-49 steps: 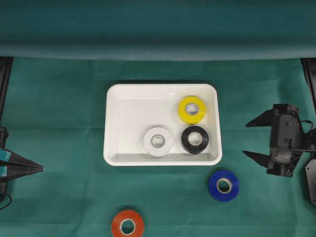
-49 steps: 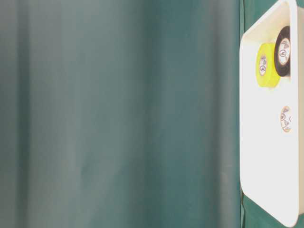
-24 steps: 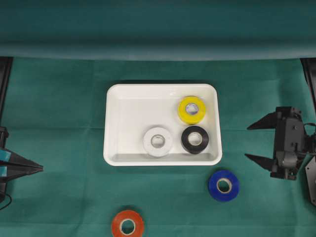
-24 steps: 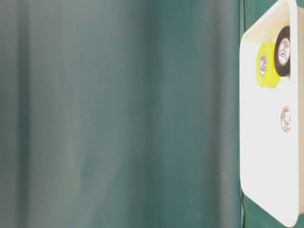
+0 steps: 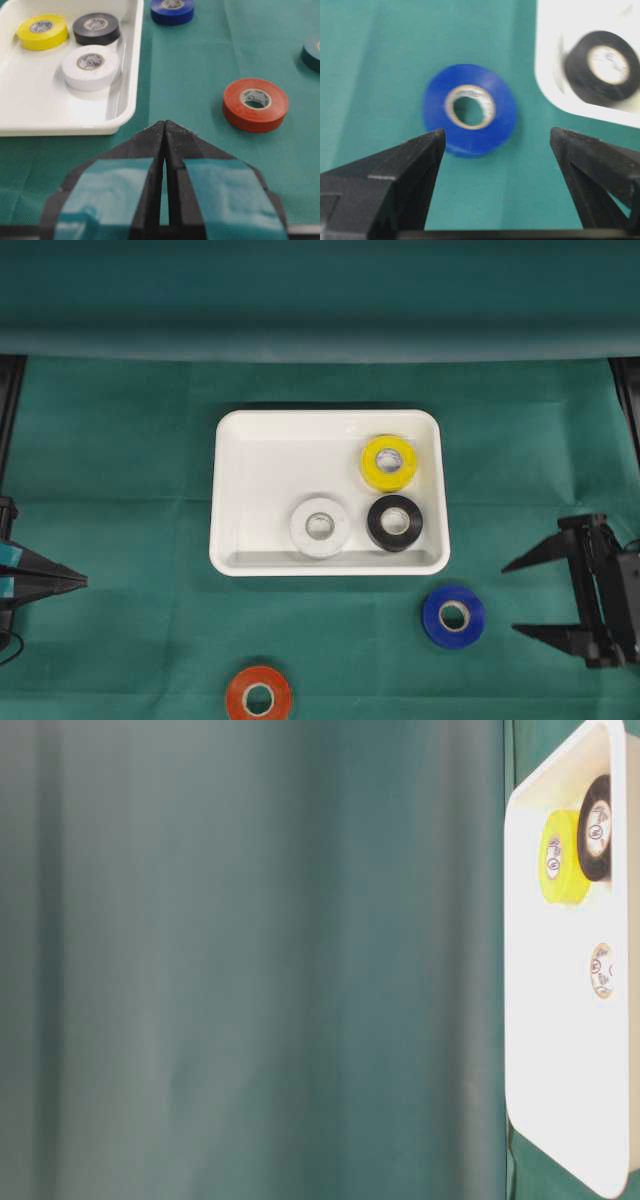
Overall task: Put the tape into the white case with the right arm.
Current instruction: 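Lift the right gripper out of the tray and retract right, then move the right gripper down to the red tape roll and grasp it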
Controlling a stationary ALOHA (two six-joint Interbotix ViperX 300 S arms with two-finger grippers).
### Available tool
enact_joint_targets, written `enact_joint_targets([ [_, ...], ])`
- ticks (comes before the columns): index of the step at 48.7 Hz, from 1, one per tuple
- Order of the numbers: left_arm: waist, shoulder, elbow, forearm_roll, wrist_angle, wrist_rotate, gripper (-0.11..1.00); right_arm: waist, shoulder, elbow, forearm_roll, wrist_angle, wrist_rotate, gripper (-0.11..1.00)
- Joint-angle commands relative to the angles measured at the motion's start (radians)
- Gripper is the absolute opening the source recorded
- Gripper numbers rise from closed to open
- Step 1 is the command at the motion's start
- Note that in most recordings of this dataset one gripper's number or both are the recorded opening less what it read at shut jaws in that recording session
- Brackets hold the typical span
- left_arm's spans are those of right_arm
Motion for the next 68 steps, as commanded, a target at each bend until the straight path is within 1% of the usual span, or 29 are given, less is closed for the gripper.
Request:
enact_joint_targets([
  [1,0.003,0.008,-0.012,-0.002,-0.005,0.0,0.0,0.034,-0.002,-0.009,0.0,-0.006,0.002,0.58],
  [8,0.003,0.008,-0.011,0.0,-0.005,0.0,0.0,0.055,0.021,-0.014,0.0,-0.006,0.002,0.58],
  [18,0.003,0.008,-0.011,-0.002,-0.005,0.0,0.0,0.057,0.072,-0.026,0.0,-0.011,0.002,0.58],
  [31,0.003,0.008,-0.011,0.0,-0.005,0.0,0.0,0.057,0.137,-0.091,-0.002,-0.014,0.002,0.58],
  [48,0.003,0.008,-0.011,0.0,-0.003,0.002,0.0,0.057,0.359,-0.259,-0.002,-0.058,0.0,0.58],
  [68,0.003,0.008,-0.009,0.0,-0.005,0.0,0.0,0.067,0.667,-0.558,-0.005,-0.074,-0.011,0.59],
])
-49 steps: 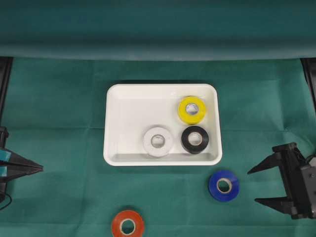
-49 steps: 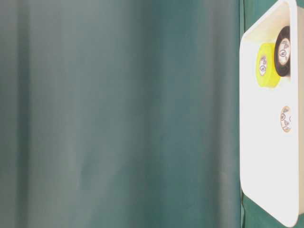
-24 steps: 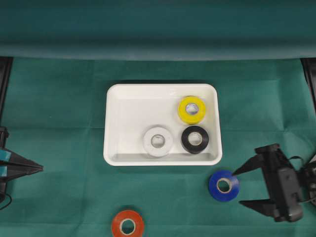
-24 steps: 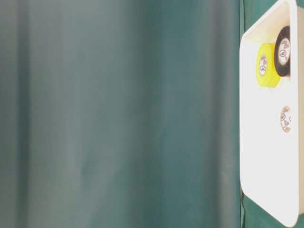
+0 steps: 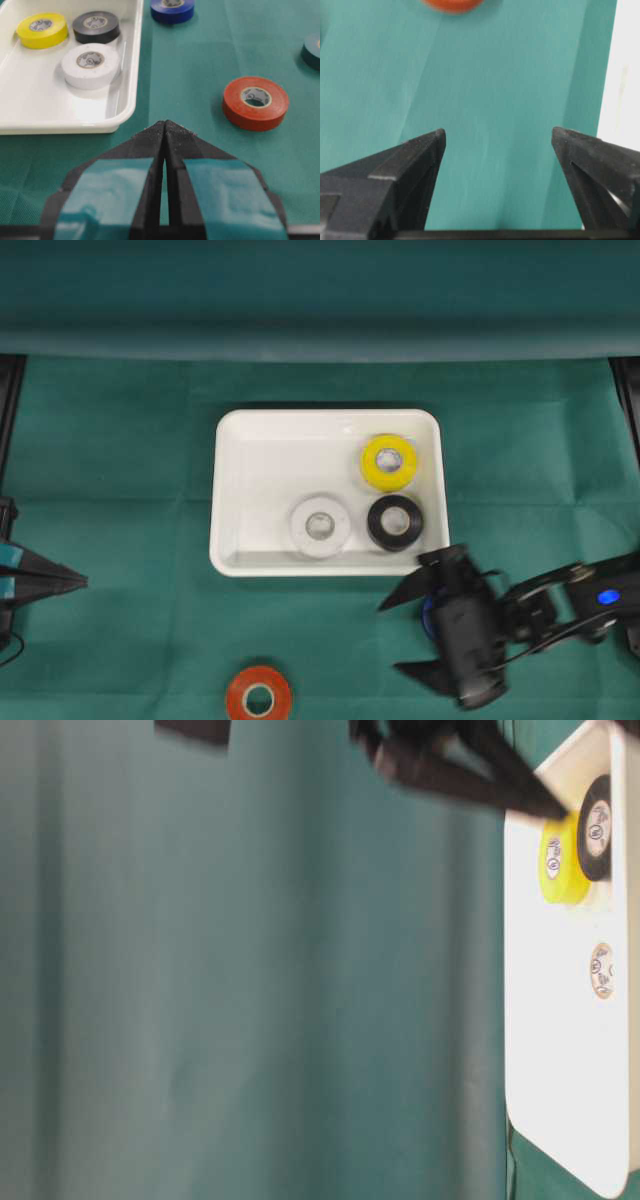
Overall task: Put the tape into the white case with the right arm.
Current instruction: 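Move the right gripper down to the red tape roll and grasp it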
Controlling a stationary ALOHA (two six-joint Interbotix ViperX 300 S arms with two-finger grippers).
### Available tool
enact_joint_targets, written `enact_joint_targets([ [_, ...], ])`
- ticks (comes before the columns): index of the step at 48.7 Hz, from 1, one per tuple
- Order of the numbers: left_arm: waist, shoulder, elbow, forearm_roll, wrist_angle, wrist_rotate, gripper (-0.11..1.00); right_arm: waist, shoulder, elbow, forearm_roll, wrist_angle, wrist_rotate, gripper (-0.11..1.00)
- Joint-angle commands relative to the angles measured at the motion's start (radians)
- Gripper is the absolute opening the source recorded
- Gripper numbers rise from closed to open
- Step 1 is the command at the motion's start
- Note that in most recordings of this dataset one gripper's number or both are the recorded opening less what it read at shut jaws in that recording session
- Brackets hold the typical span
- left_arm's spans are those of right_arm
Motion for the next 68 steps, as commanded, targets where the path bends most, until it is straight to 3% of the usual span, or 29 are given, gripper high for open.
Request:
enact_joint_targets([
  [1,0.003,0.008,-0.011,0.0,-0.003,0.0,0.0,0.011,0.044,-0.078,-0.005,-0.009,-0.003,0.59],
  [32,0.003,0.008,-0.011,0.0,-0.002,0.002,0.0,0.095,0.353,-0.391,-0.005,-0.011,-0.003,0.58],
  [68,0.003,0.008,-0.011,0.0,-0.002,0.002,0.0,0.118,0.446,-0.479,-0.005,-0.011,-0.003,0.58],
])
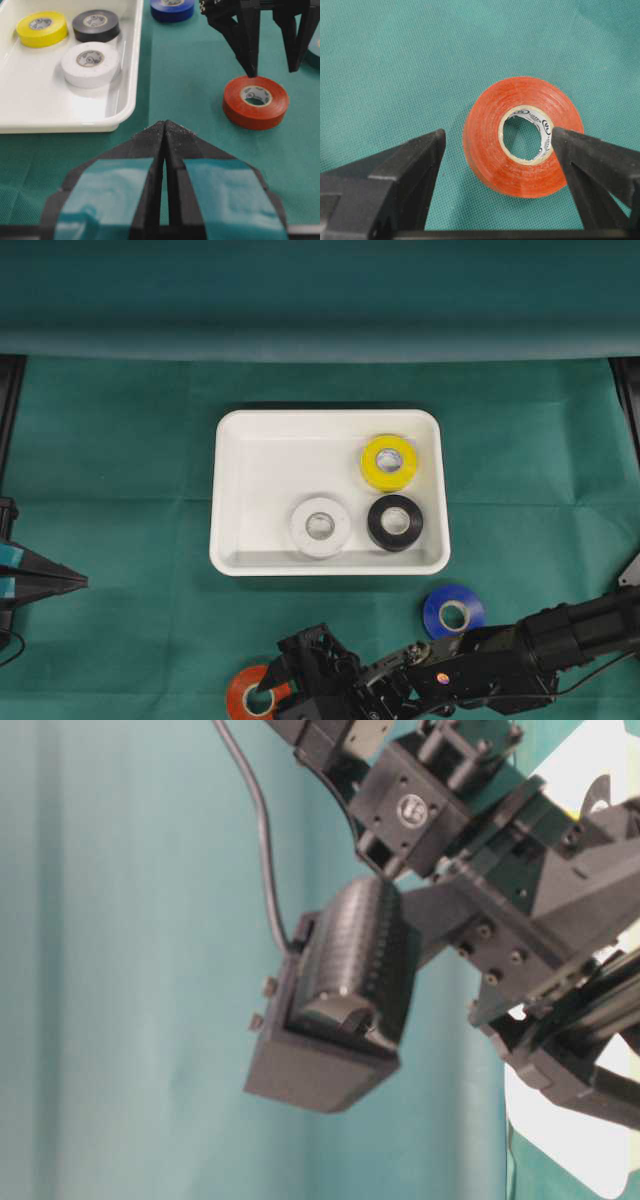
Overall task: Put the tape into the white case with the right arm.
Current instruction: 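Move the right gripper down to the red tape roll and grasp it, then carry the red tape into the tray's left side and release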
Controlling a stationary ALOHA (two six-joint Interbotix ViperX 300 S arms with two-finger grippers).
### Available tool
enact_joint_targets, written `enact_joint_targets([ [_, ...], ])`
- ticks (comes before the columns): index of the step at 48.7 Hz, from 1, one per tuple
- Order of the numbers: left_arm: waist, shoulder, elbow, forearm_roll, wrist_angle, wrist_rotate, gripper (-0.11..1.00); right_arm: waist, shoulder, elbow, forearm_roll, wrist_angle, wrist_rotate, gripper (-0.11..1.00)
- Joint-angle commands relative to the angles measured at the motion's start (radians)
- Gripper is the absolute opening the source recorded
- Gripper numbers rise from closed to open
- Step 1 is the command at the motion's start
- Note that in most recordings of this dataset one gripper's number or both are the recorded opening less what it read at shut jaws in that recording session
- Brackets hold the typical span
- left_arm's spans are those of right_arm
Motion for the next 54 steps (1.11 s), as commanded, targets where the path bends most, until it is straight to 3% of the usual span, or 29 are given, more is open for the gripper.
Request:
enact_joint_targets([
  [1,0.003,0.008,-0.011,-0.003,-0.003,0.002,0.0,0.003,-0.012,-0.025,-0.002,-0.009,0.0,0.58],
  [32,0.003,0.008,-0.011,-0.002,-0.003,0.002,0.0,0.003,0.075,-0.066,-0.002,-0.035,0.002,0.56],
  [37,0.003,0.008,-0.011,-0.002,-0.003,0.002,0.0,0.003,0.075,-0.069,-0.002,-0.032,0.002,0.44],
  [46,0.003,0.008,-0.011,-0.002,-0.003,0.002,0.0,0.003,0.075,-0.074,-0.002,-0.028,-0.002,0.04],
  [54,0.003,0.008,-0.011,-0.003,-0.003,0.002,0.0,0.003,0.071,-0.074,-0.002,-0.028,-0.002,0.01],
])
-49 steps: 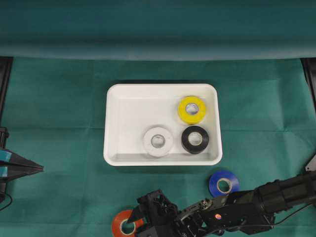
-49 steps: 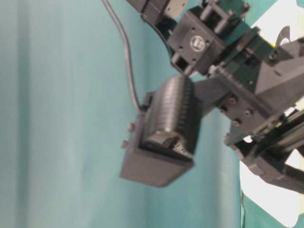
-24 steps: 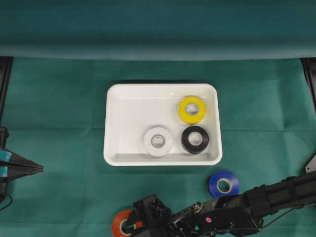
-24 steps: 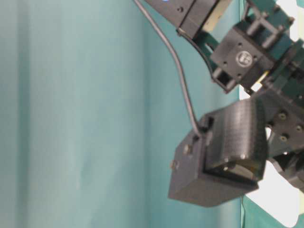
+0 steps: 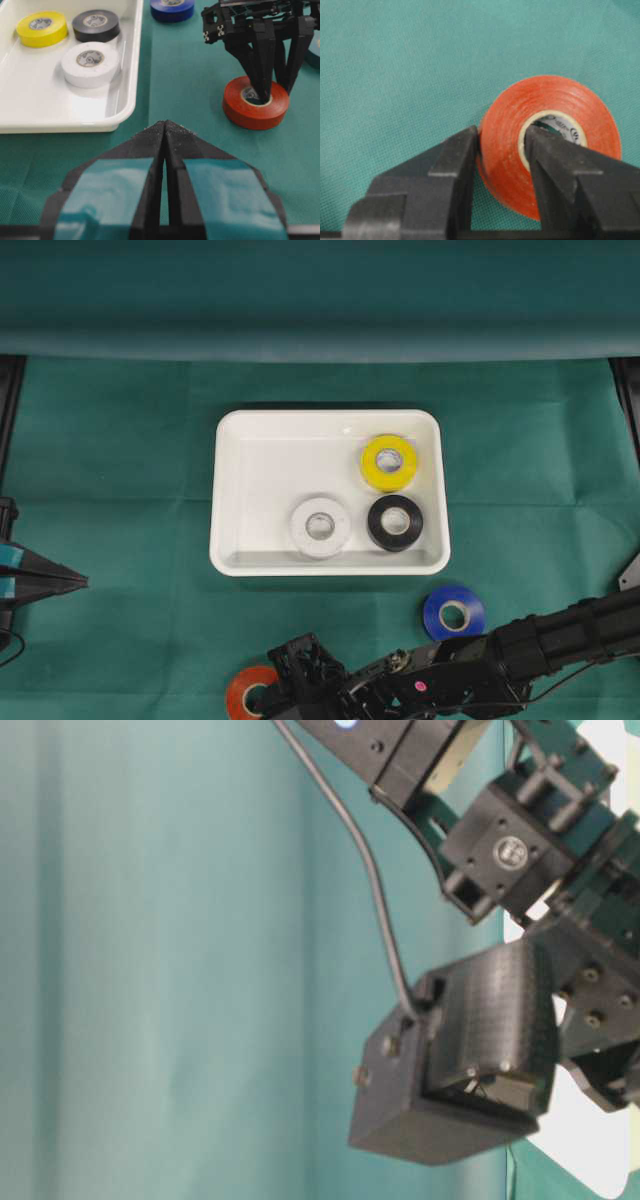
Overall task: Put the tape into the white case with the right arm.
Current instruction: 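Carry the red tape into the tray's left side and release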
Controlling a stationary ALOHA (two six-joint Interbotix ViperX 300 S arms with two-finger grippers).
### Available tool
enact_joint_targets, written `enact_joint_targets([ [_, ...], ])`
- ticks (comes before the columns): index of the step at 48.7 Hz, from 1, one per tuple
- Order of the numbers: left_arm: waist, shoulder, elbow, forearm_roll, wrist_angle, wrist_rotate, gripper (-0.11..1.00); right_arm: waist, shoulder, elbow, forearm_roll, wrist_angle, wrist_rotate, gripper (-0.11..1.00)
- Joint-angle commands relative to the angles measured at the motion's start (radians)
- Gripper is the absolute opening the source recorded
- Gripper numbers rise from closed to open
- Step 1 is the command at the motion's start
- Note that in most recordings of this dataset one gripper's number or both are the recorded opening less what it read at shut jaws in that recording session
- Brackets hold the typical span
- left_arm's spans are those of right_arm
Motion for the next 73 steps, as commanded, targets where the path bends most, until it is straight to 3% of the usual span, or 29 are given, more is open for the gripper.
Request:
enact_joint_targets([
  [1,0.003,0.008,-0.011,0.0,-0.005,0.002,0.0,0.002,-0.023,-0.02,-0.002,-0.003,-0.002,0.01],
  [11,0.003,0.008,-0.011,0.0,-0.005,0.002,0.0,0.002,-0.049,-0.021,-0.002,0.003,-0.003,0.01],
  [26,0.003,0.008,-0.011,0.0,-0.005,0.002,0.0,0.005,-0.169,-0.023,-0.003,0.12,-0.003,0.01],
  [41,0.003,0.008,-0.011,-0.002,-0.005,0.002,0.0,-0.014,-0.181,-0.029,-0.04,0.161,-0.002,0.01],
  [56,0.003,0.008,-0.011,-0.002,-0.005,0.002,0.0,-0.133,-0.198,-0.031,-0.048,0.172,-0.005,0.01],
  [73,0.002,0.008,-0.011,-0.002,-0.005,0.002,0.0,-0.327,-0.209,-0.031,-0.118,0.137,-0.005,0.01],
])
